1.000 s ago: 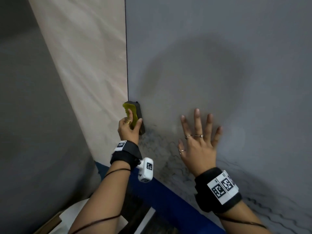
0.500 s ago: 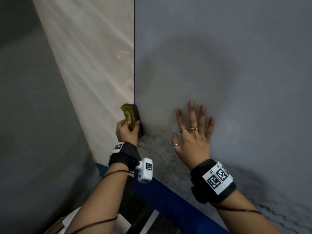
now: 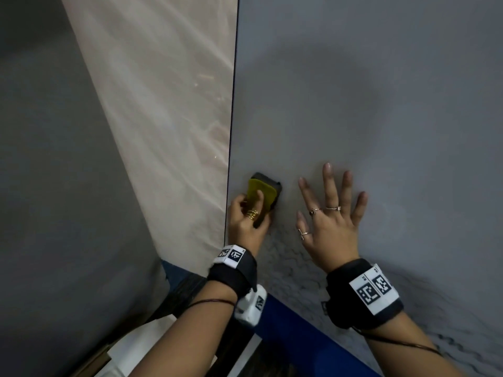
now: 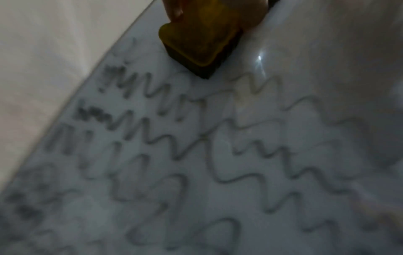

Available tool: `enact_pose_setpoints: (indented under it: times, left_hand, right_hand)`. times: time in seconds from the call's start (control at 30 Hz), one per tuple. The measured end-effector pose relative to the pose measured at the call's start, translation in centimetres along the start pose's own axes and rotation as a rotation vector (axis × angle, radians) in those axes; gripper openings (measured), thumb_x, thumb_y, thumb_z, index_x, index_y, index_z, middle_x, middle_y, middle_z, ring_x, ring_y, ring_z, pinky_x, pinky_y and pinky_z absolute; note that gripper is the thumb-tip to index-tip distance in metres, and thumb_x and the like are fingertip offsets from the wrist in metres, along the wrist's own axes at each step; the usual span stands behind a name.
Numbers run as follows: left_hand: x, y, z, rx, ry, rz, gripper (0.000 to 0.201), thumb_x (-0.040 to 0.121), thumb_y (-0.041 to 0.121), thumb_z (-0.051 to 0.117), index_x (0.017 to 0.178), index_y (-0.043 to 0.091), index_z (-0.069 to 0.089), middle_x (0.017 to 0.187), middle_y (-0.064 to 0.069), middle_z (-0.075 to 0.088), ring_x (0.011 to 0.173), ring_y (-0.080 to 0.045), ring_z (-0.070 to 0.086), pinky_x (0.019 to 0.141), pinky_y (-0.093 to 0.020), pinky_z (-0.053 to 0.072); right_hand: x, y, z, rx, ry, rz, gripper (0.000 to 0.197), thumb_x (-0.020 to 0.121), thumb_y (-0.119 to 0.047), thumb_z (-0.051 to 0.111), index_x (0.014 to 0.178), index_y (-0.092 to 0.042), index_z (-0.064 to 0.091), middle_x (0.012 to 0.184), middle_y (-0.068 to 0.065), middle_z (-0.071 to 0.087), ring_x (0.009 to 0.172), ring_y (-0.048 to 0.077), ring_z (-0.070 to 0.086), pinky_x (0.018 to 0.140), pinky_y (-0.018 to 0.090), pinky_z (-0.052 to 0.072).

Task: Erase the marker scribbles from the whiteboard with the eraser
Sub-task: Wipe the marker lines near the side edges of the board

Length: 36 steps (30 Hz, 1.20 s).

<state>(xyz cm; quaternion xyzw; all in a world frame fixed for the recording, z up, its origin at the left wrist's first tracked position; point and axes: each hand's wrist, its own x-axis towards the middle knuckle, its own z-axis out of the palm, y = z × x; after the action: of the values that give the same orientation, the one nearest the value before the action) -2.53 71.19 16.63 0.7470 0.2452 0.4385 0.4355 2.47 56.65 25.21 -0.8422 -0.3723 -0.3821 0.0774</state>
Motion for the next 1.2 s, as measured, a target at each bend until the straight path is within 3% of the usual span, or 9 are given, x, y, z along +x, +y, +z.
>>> enact_pose_setpoints:
  times: [0.13, 0.2, 0.37, 0.47, 0.6, 0.73, 0.9, 1.07, 1.2]
  left_hand:
    - [1.2, -2.0, -1.3, -0.046, 0.168, -0.375, 0.039, 0.08, 0.017, 0.072, 0.112, -0.003, 0.061, 0.115, -0.014, 0.052, 0.105, -0.032, 0.057, 0.088, -0.023, 0.044]
    - [0.8, -0.6, -0.5, -0.037, 0.229, -0.402, 0.037, 0.081, 0.016, 0.072, 0.108, -0.007, 0.062, 0.115, -0.018, 0.053, 0.103, -0.034, 0.057, 0.088, -0.024, 0.043]
    - [-4.1, 3.4, 1.7, -0.304, 0.01, -0.33, 0.04, 0.085, 0.004, 0.064, 0.122, 0.009, 0.049, 0.12, -0.009, 0.05, 0.106, -0.018, 0.054, 0.082, -0.01, 0.046]
    - [-4.6, 2.9, 0.7, -0.271, -0.099, -0.228, 0.042, 0.082, -0.002, 0.067, 0.114, 0.018, 0.047, 0.114, -0.003, 0.049, 0.1, -0.01, 0.056, 0.071, -0.007, 0.048]
    - [-2.8, 1.0, -3.8, 0.058, -0.221, 0.348, 0.051, 0.077, 0.019, 0.073, 0.121, 0.028, 0.05, 0.113, -0.015, 0.055, 0.1, -0.02, 0.054, 0.086, -0.027, 0.049]
    - [-1.7, -0.5, -7.2, 0.244, -0.338, 0.661, 0.054, 0.072, 0.025, 0.069, 0.117, -0.002, 0.062, 0.104, -0.018, 0.062, 0.098, -0.026, 0.052, 0.089, -0.039, 0.047]
    - [-0.6, -0.5, -9.3, 0.257, -0.455, 0.69, 0.052, 0.069, 0.025, 0.069, 0.113, -0.004, 0.065, 0.105, -0.014, 0.064, 0.1, -0.023, 0.052, 0.094, -0.04, 0.045]
    - [0.9, 0.4, -9.7, 0.243, -0.527, 0.761, 0.059, 0.068, 0.024, 0.077, 0.119, 0.0, 0.062, 0.109, -0.014, 0.063, 0.103, -0.023, 0.052, 0.097, -0.043, 0.044]
    - [4.1, 2.0, -11.6, -0.007, -0.331, 0.347, 0.058, 0.081, 0.038, 0.062, 0.134, 0.022, 0.046, 0.133, -0.004, 0.048, 0.122, -0.003, 0.045, 0.102, -0.016, 0.036]
  right_hand:
    - [-0.2, 0.3, -0.1, 0.009, -0.031, 0.0, 0.066, 0.082, -0.036, 0.045, 0.145, -0.027, 0.028, 0.156, -0.003, -0.018, 0.143, 0.024, -0.019, 0.112, 0.046, -0.017]
    - [-0.2, 0.4, -0.2, 0.007, -0.051, -0.01, 0.065, 0.083, -0.037, 0.042, 0.146, -0.027, 0.027, 0.156, -0.003, -0.019, 0.143, 0.025, -0.02, 0.112, 0.046, -0.018]
    - [-0.1, 0.3, -0.1, 0.029, -0.029, -0.021, 0.059, 0.087, -0.037, 0.041, 0.144, -0.025, 0.033, 0.157, -0.002, -0.014, 0.142, 0.024, -0.021, 0.112, 0.045, -0.017]
    - [0.0, -0.1, -0.3, 0.139, 0.079, -0.034, 0.056, 0.083, -0.025, 0.044, 0.138, -0.018, 0.045, 0.154, 0.006, 0.015, 0.144, 0.022, -0.014, 0.113, 0.045, -0.008]
    - [-0.1, -1.4, -0.8, 0.321, 0.108, -0.243, 0.062, 0.071, -0.007, 0.041, 0.133, -0.008, 0.047, 0.145, 0.01, 0.037, 0.138, 0.027, 0.026, 0.103, 0.038, 0.025]
    - [-1.4, -2.1, -0.8, 0.296, -0.177, -0.413, 0.085, 0.054, -0.009, 0.06, 0.136, -0.003, 0.042, 0.144, 0.013, 0.043, 0.134, 0.028, 0.029, 0.1, 0.038, 0.026]
    - [-3.6, -2.5, 0.0, 0.261, -0.431, -0.49, 0.079, 0.069, -0.027, 0.047, 0.144, -0.007, 0.028, 0.146, 0.013, 0.039, 0.137, 0.029, 0.03, 0.107, 0.041, 0.034]
    - [-3.8, -3.3, 0.7, 0.275, -0.227, -0.42, 0.09, 0.06, -0.023, 0.085, 0.136, -0.013, 0.038, 0.12, 0.017, 0.054, 0.106, 0.032, 0.047, 0.085, 0.041, 0.049]
    - [-4.7, -3.6, 0.2, 0.149, -0.041, -0.367, 0.076, 0.062, -0.006, 0.076, 0.133, -0.022, 0.053, 0.127, 0.013, 0.042, 0.109, 0.031, 0.041, 0.087, 0.042, 0.035]
